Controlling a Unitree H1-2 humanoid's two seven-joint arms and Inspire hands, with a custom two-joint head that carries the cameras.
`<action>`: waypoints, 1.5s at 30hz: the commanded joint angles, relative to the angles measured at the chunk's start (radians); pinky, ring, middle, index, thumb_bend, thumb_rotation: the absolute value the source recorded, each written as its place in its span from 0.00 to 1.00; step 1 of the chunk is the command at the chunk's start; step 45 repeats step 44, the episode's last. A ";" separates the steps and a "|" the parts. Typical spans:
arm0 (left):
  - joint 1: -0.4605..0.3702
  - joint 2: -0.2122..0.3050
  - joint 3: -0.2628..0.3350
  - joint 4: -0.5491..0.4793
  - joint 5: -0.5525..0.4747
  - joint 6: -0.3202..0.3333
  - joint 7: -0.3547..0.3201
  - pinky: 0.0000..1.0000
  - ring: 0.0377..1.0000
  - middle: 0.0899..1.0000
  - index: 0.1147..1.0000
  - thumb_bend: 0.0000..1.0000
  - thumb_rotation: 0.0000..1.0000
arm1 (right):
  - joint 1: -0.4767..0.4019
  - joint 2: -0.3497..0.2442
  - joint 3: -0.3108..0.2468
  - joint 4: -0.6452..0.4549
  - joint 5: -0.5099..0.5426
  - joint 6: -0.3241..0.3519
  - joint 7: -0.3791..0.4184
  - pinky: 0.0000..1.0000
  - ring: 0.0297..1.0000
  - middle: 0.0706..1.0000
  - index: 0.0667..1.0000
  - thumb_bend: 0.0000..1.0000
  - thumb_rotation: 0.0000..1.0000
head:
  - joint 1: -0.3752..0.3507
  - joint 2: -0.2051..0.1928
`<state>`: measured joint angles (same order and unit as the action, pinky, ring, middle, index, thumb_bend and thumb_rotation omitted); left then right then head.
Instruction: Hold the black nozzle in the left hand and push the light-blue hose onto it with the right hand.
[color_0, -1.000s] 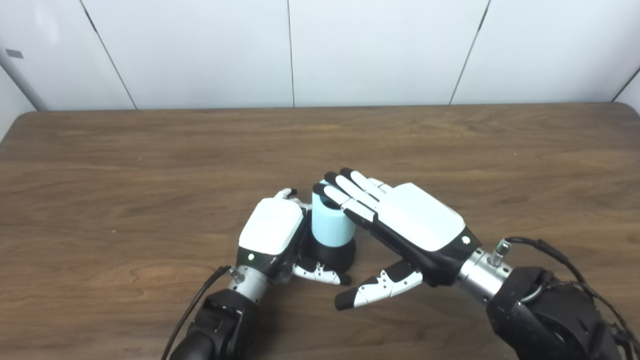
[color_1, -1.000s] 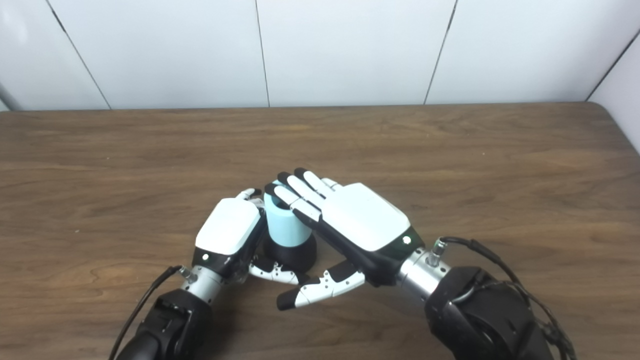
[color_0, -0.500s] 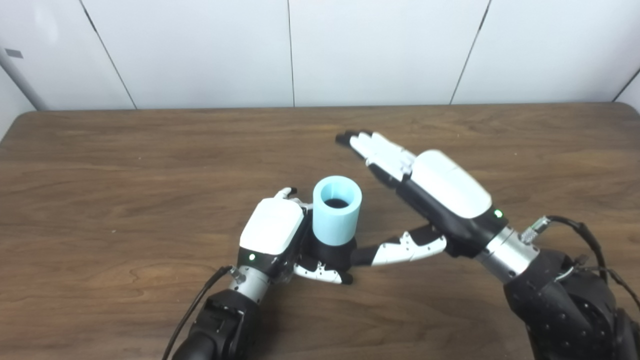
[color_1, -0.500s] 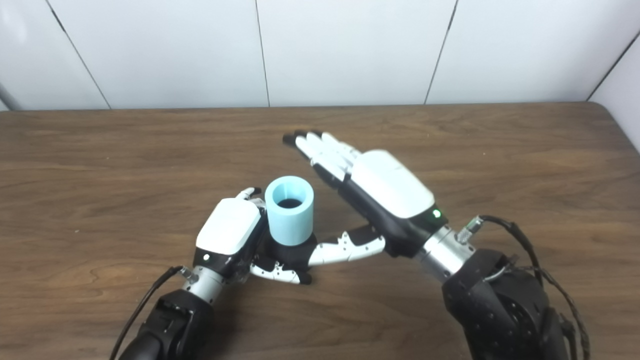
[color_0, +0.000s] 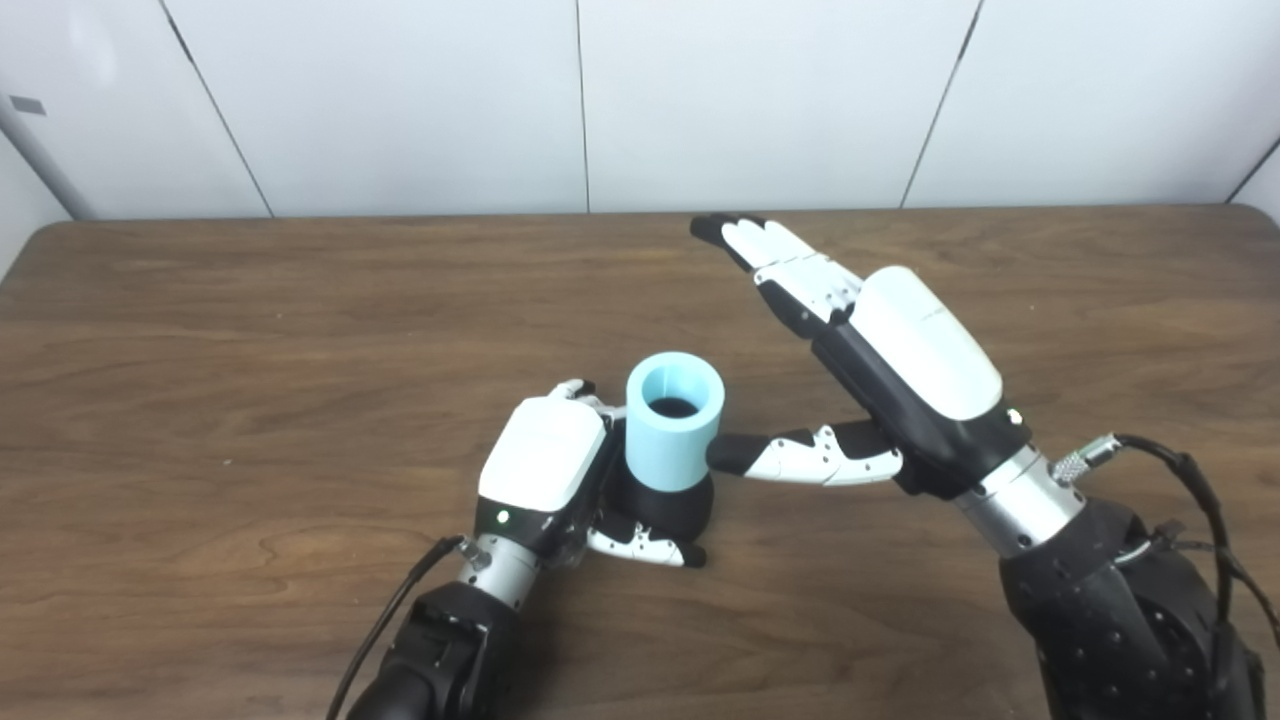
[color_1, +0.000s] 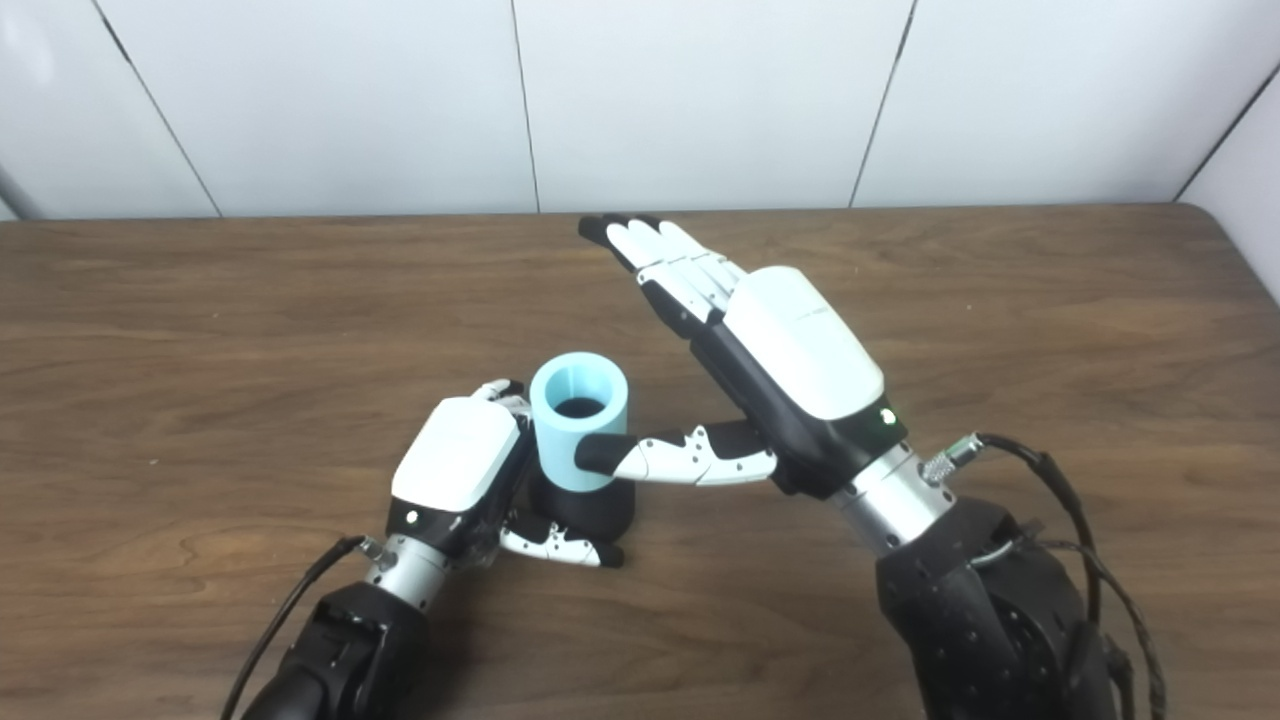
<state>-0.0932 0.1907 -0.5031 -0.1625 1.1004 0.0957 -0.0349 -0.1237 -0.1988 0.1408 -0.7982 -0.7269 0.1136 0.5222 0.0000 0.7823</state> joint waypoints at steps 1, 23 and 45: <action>-0.003 0.021 -0.019 0.030 0.024 -0.024 -0.018 0.84 0.70 0.59 0.43 0.52 0.05 | -0.012 0.001 -0.007 -0.011 0.002 0.002 -0.009 0.86 0.96 0.94 0.95 0.57 0.97 | 0.000 0.000; -0.089 0.051 0.042 -0.043 0.043 -0.081 -0.044 1.00 0.96 0.90 0.87 1.00 0.42 | -0.006 -0.009 -0.022 0.020 0.028 0.020 -0.020 0.88 0.95 0.94 0.96 0.58 0.92 | -0.001 0.001; -0.118 0.110 0.205 -0.142 -0.059 -0.091 -0.117 0.96 0.71 0.64 0.76 1.00 0.39 | 0.001 -0.019 -0.038 0.040 0.050 0.035 -0.031 0.87 0.96 0.95 0.96 0.59 0.95 | 0.005 -0.003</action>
